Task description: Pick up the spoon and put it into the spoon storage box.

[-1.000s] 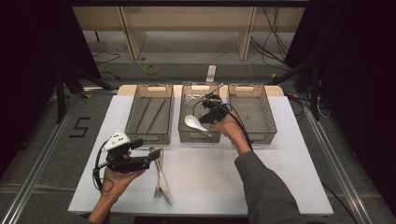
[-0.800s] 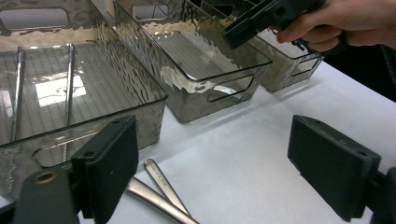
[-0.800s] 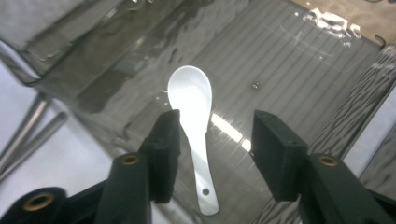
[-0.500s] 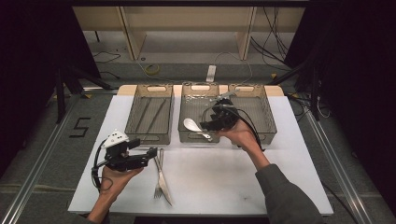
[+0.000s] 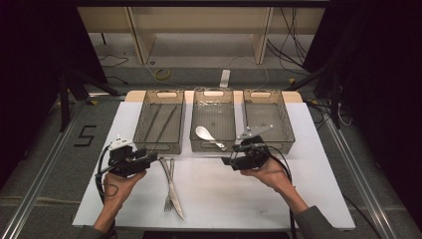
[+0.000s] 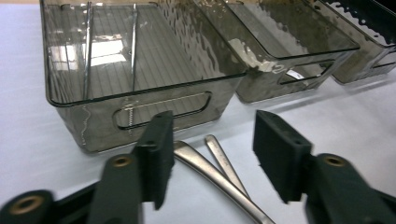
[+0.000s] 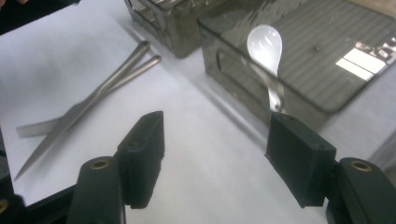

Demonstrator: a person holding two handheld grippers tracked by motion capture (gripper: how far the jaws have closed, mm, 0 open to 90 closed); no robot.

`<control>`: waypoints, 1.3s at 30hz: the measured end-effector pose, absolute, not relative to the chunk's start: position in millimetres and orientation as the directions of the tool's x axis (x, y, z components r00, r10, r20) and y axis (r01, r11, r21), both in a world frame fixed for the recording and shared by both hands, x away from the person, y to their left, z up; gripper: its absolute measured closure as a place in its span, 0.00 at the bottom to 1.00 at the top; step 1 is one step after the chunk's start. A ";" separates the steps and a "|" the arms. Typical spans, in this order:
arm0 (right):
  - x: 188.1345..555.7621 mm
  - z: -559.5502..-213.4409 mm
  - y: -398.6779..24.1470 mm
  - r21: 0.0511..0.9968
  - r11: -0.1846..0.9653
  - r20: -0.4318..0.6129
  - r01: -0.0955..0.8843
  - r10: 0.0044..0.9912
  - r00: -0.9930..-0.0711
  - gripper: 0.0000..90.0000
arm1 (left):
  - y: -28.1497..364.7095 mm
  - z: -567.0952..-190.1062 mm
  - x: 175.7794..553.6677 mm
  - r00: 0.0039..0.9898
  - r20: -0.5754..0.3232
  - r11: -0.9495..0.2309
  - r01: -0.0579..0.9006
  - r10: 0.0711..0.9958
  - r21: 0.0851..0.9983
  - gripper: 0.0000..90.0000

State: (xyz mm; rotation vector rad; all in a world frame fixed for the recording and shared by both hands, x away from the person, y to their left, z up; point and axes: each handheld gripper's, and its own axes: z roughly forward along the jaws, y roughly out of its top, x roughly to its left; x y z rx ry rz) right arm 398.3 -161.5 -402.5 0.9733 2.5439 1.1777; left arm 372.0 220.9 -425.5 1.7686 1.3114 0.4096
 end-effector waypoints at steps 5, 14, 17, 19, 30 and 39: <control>385.0 -416.9 -180.8 0.744 0.445 0.122 0.498 0.643 -0.756 0.41 | 219.7 -433.4 379.6 0.392 -0.210 -0.105 0.646 0.896 0.756 0.76; 368.4 -425.4 -204.6 0.758 0.415 0.124 0.503 0.666 -0.736 0.40 | 208.5 -444.7 390.9 0.420 -0.144 -0.210 0.686 0.896 0.697 0.98; 363.9 -427.8 -208.2 0.759 0.410 0.127 0.505 0.668 -0.733 0.40 | 205.5 -447.6 393.5 0.425 -0.138 -0.227 0.699 0.895 0.678 0.98; 361.7 -429.3 -210.2 0.759 0.408 0.128 0.508 0.671 -0.730 0.38 | 204.6 -448.3 395.0 0.430 -0.134 -0.237 0.702 0.893 0.671 0.98; 349.0 -431.4 -222.9 0.773 0.370 0.151 0.515 0.682 -0.716 0.37 | 197.4 -455.4 402.6 0.439 -0.125 -0.272 0.730 0.890 0.627 0.99; 343.1 -434.3 -226.3 0.765 0.370 0.156 0.527 0.687 -0.710 0.36 | 185.4 -459.8 410.4 0.456 -0.096 -0.319 0.743 0.885 0.588 0.99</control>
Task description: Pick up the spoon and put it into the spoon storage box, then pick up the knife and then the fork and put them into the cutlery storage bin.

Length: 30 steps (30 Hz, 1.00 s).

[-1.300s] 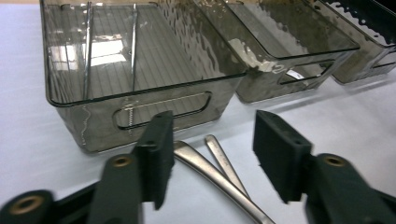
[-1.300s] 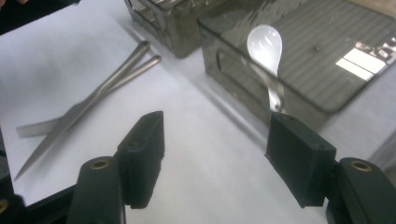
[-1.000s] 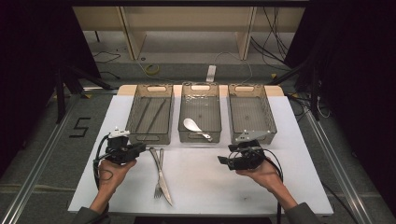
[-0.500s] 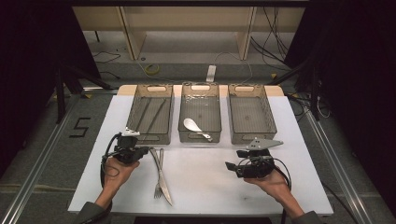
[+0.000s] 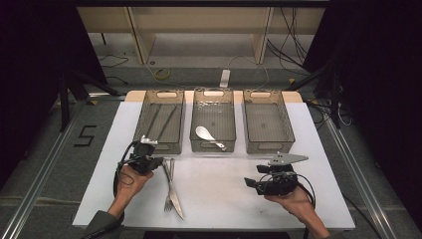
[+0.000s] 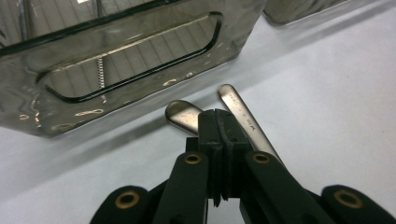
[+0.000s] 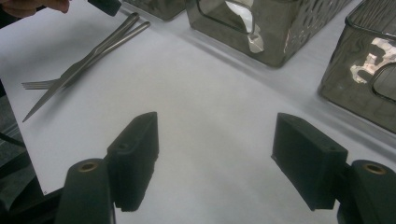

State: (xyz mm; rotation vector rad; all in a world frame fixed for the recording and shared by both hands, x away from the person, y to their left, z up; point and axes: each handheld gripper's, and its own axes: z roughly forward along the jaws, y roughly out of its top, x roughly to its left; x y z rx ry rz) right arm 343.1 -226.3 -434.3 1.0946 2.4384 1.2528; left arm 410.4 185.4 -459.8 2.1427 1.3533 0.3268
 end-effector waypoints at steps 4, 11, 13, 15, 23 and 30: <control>341.3 -435.0 -226.3 0.765 0.370 0.155 0.527 0.688 -0.709 0.36 | 186.9 -462.7 412.3 0.454 -0.094 -0.330 0.760 0.886 0.560 0.99; 339.4 -435.3 -225.6 0.761 0.382 0.150 0.524 0.682 -0.716 0.36 | 183.1 -467.5 415.1 0.444 -0.081 -0.345 0.786 0.892 0.513 0.99; 339.1 -435.8 -225.5 0.760 0.383 0.153 0.526 0.681 -0.716 0.36 | 179.3 -469.1 416.4 0.450 -0.071 -0.359 0.789 0.890 0.498 0.99; 339.3 -436.1 -225.5 0.758 0.384 0.153 0.527 0.681 -0.716 0.36 | 177.0 -469.7 417.5 0.446 -0.065 -0.360 0.792 0.893 0.493 0.98; 338.7 -435.7 -224.2 0.759 0.386 0.150 0.524 0.680 -0.718 0.36 | 172.0 -472.3 422.1 0.442 -0.112 -0.336 0.803 0.890 0.492 0.99; 338.6 -436.4 -223.5 0.754 0.395 0.148 0.526 0.677 -0.721 0.36 | 170.8 -473.5 425.5 0.439 -0.128 -0.332 0.812 0.889 0.480 0.98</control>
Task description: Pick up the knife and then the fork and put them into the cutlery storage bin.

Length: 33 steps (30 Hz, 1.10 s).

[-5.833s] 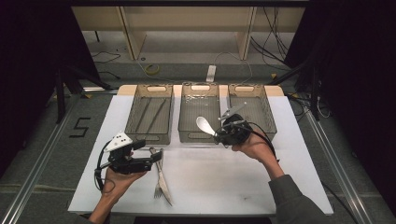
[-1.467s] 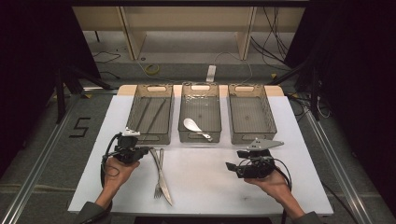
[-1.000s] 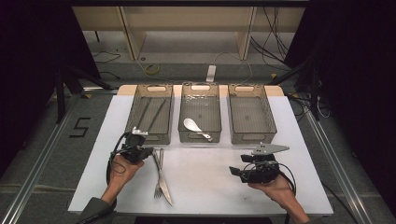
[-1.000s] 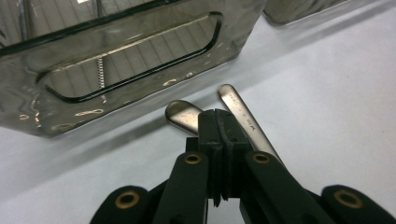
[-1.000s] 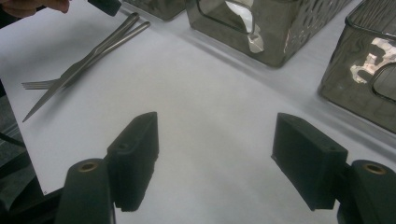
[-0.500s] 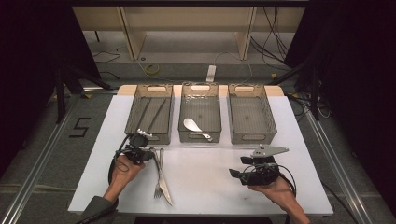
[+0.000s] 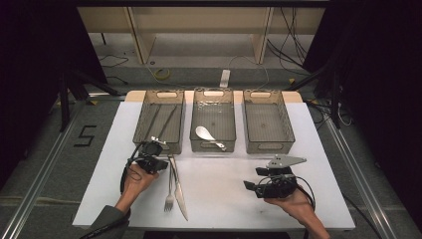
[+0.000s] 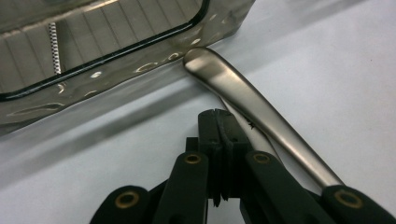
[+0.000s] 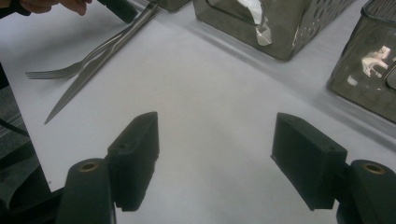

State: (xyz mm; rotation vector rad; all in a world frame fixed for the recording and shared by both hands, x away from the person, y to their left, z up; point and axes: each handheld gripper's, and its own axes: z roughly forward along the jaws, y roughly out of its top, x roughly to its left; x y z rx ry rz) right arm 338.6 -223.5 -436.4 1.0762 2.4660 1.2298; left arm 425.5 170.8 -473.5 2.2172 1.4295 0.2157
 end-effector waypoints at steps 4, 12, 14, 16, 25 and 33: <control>338.8 -436.9 -223.0 0.753 0.397 0.147 0.525 0.675 -0.723 0.36 | 170.6 -473.5 425.6 0.438 -0.128 -0.331 0.812 0.890 0.481 0.99; 338.6 -436.7 -222.3 0.752 0.398 0.148 0.526 0.675 -0.723 0.37 | 160.5 -473.9 427.9 0.456 -0.106 -0.353 0.797 0.884 0.490 0.99; 339.0 -437.1 -222.2 0.750 0.399 0.149 0.528 0.675 -0.723 0.37 | 160.3 -474.4 428.8 0.447 -0.122 -0.337 0.802 0.886 0.493 0.99; 339.2 -437.3 -222.1 0.749 0.401 0.150 0.528 0.673 -0.724 0.37 | 158.8 -474.3 428.3 0.452 -0.111 -0.345 0.797 0.885 0.496 0.99; 340.0 -438.1 -220.8 0.745 0.405 0.149 0.530 0.674 -0.724 0.37 | 148.9 -474.9 430.4 0.462 -0.106 -0.351 0.787 0.881 0.508 0.99; 340.9 -438.1 -221.4 0.743 0.406 0.149 0.531 0.673 -0.724 0.37 | 131.4 -476.1 431.7 0.506 -0.125 -0.375 0.762 0.853 0.528 0.99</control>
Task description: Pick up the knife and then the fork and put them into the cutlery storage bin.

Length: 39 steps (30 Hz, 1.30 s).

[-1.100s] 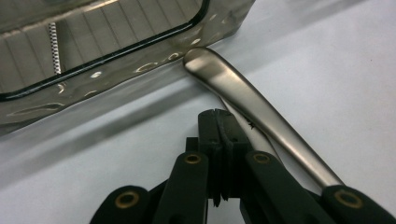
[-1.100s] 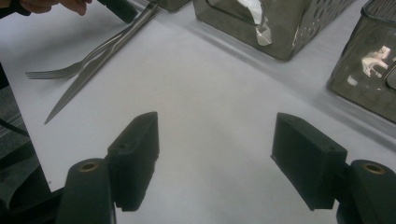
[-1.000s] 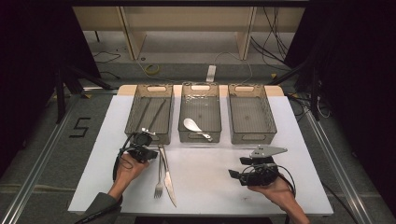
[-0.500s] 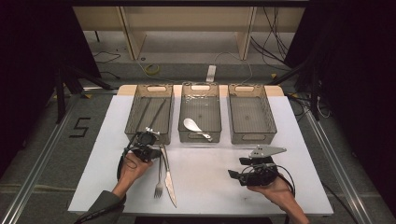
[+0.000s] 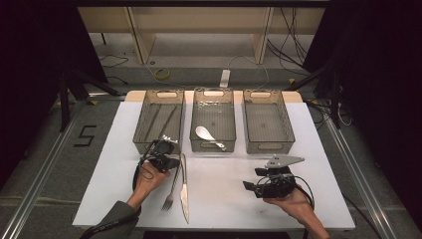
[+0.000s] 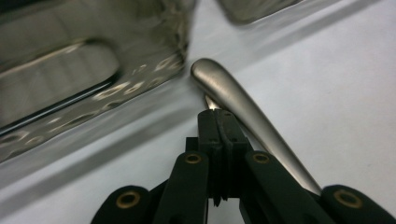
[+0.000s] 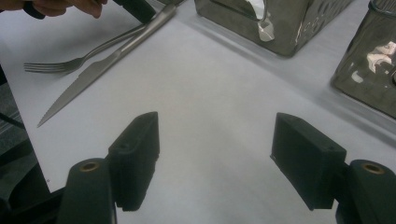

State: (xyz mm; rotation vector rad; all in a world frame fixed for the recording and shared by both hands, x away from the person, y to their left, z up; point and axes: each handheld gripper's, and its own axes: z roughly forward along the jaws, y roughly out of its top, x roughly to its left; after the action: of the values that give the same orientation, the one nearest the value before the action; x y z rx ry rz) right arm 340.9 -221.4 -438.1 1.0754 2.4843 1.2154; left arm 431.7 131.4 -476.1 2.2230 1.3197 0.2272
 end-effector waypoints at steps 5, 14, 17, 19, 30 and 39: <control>340.8 -437.7 -222.2 0.743 0.405 0.150 0.533 0.676 -0.722 0.37 | 111.0 -476.2 430.8 0.549 -0.122 -0.410 0.738 0.827 0.537 0.99; 340.8 -436.6 -224.0 0.742 0.405 0.149 0.535 0.678 -0.720 0.37 | 92.5 -476.5 430.4 0.592 -0.146 -0.438 0.719 0.793 0.540 0.99; 340.9 -437.5 -223.1 0.738 0.408 0.151 0.537 0.677 -0.720 0.37 | 85.8 -476.0 428.5 0.623 -0.143 -0.468 0.702 0.769 0.537 0.99; 340.6 -437.6 -222.8 0.737 0.410 0.150 0.537 0.676 -0.721 0.37 | 82.0 -475.9 427.3 0.638 -0.148 -0.480 0.693 0.756 0.537 0.99; 340.7 -437.7 -223.2 0.734 0.412 0.153 0.540 0.675 -0.722 0.37 | 61.3 -474.8 417.0 0.734 -0.154 -0.573 0.626 0.661 0.529 0.99; 340.3 -438.2 -222.9 0.731 0.420 0.153 0.537 0.667 -0.730 0.37 | 41.8 -473.8 400.8 0.800 -0.173 -0.637 0.570 0.575 0.519 0.99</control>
State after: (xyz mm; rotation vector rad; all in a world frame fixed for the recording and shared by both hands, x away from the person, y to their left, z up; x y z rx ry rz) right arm 340.3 -222.9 -438.2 1.0731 2.5082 1.2007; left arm 400.8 41.8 -473.8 2.4187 0.8463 0.0113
